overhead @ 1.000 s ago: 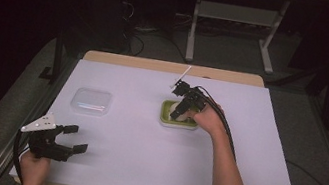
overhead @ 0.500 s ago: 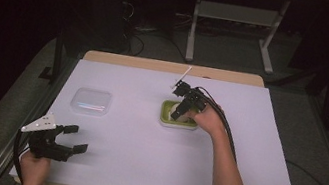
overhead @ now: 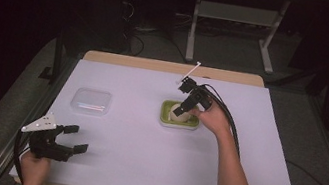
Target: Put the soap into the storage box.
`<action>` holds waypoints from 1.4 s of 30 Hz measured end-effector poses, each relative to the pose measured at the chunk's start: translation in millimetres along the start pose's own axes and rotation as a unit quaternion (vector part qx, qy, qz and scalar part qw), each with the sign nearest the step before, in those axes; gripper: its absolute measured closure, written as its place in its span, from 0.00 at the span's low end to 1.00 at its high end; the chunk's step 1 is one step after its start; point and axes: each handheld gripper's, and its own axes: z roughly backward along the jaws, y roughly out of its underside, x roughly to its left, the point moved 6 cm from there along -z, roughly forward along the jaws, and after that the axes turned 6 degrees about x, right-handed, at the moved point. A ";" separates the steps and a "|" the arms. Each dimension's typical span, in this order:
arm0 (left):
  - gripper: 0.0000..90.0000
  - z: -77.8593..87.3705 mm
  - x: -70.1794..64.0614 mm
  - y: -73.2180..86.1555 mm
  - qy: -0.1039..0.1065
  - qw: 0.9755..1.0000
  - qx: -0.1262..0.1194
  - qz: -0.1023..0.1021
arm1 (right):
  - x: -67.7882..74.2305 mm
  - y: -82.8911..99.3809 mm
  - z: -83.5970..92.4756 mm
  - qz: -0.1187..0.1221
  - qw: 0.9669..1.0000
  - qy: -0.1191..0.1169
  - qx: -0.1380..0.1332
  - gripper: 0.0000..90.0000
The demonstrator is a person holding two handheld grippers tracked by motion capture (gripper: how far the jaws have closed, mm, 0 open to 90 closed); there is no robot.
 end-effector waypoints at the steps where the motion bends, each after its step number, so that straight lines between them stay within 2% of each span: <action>1: 0.15 0.0 0.0 0.0 0.000 1.000 0.000 0.000 | 0.1 2.4 3.4 -0.001 1.000 -0.004 -0.002 0.31; 5: 0.15 -0.1 0.0 -0.1 0.000 1.000 0.000 0.000 | 2.6 8.5 9.2 0.003 1.000 -0.003 -0.021 0.31; 7: 0.15 0.0 -0.1 -0.1 -0.001 1.000 0.001 -0.001 | 3.7 13.2 10.5 0.002 1.000 -0.004 -0.017 0.30; 16: 0.15 -0.4 -0.2 -0.3 -0.001 1.000 0.000 -0.003 | 6.9 29.8 19.1 -0.004 0.999 -0.018 -0.042 0.31; 22: 0.15 -0.6 -0.6 -0.3 0.000 1.000 0.000 -0.003 | 11.9 41.0 22.3 -0.006 0.998 -0.028 -0.047 0.30; 27: 0.15 -1.1 -0.8 -0.3 0.000 1.000 0.000 -0.003 | 16.6 51.4 24.2 -0.004 0.998 -0.027 -0.055 0.31; 30: 0.15 -1.4 -1.5 -0.2 0.001 1.000 -0.001 -0.002 | 20.3 57.7 26.2 -0.008 0.997 -0.038 -0.063 0.30; 38: 0.15 -2.0 -2.0 -0.4 0.002 1.000 0.001 -0.007 | 29.1 73.9 34.8 -0.001 0.997 -0.034 -0.071 0.30; 42: 0.15 -2.2 -2.4 -0.1 0.003 1.000 0.002 -0.005 | 32.1 83.1 37.7 -0.005 0.997 -0.034 -0.076 0.30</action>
